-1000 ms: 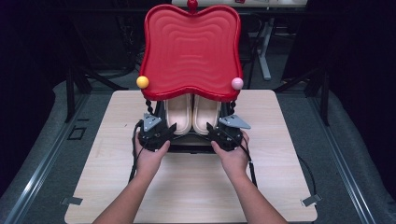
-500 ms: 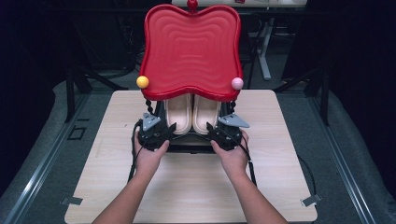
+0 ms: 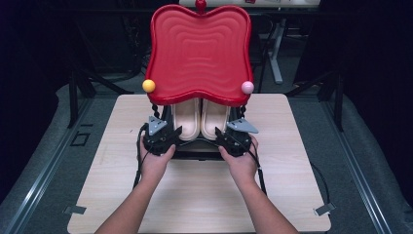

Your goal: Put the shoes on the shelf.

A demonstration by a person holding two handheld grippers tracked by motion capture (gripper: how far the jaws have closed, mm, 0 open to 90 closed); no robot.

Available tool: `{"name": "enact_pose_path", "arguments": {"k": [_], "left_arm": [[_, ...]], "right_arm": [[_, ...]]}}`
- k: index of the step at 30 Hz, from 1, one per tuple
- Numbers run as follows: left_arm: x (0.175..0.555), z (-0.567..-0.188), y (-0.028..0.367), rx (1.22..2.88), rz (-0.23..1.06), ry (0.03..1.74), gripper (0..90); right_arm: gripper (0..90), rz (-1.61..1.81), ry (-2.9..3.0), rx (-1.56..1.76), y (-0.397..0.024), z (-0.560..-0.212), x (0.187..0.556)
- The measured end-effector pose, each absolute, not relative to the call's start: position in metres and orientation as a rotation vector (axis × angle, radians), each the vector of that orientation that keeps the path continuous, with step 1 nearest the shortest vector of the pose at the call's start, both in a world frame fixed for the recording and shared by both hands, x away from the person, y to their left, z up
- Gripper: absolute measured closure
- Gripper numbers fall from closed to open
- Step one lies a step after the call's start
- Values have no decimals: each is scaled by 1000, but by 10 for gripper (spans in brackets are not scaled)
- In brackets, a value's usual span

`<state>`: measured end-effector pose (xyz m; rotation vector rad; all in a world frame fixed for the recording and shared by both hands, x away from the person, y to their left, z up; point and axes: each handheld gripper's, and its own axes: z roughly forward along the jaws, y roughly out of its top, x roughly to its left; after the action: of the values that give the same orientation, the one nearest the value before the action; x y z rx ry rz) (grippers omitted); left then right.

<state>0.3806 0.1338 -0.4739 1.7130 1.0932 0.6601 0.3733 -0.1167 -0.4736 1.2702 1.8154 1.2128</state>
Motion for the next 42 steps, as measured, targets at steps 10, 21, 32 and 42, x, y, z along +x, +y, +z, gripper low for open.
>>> {"name": "enact_pose_path", "arguments": {"k": [10, 21, 32, 42], "left_arm": [[381, -474, 135, 1709, 643, 1091, 583], [377, -472, 137, 1706, 627, 1071, 528], [360, -470, 142, 1716, 633, 1041, 491], [336, -478, 156, 1729, 625, 1014, 461]], "right_arm": [[529, 1216, 1821, 1272, -118, -473, 372], [526, 1217, 1826, 1267, -118, -471, 368], [519, 1204, 1830, 1210, -121, -468, 352], [499, 1195, 1862, 1141, -134, -470, 328]]}}
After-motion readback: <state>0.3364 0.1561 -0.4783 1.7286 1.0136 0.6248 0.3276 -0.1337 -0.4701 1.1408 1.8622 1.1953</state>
